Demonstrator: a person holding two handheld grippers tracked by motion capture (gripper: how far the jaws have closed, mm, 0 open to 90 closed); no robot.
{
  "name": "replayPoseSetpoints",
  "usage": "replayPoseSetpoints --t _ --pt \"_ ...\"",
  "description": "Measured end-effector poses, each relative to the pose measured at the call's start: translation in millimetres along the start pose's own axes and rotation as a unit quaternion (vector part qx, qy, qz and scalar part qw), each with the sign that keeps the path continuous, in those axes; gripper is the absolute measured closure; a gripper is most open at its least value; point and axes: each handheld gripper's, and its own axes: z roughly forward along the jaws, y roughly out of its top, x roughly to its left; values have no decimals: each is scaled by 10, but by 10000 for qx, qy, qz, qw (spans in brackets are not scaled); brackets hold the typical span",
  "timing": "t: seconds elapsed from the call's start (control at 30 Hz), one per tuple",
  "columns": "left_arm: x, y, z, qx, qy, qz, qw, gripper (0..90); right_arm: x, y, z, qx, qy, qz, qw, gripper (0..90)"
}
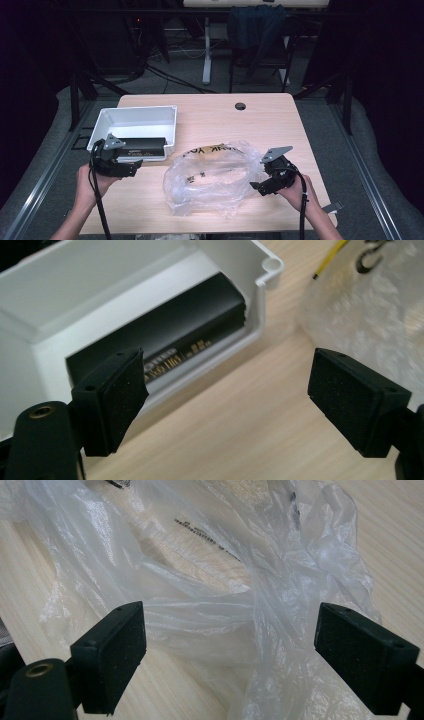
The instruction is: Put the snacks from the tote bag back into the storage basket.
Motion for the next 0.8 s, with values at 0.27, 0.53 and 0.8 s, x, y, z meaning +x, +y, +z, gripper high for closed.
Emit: replayPoseSetpoints --t 0.27,0.53,0.8 --pt "-276 -220 -68 169 -209 159 9995 148 13 -2 8 49 -19 -5 10000 128" --pt "-375 -303 -19 244 -316 194 9990 147 11 -14 -4 13 -72 -37 10000 127" --pt "-433 -334 25 305 -417 269 9983 143 -2 -21 3 8 -77 -61 10000 124"
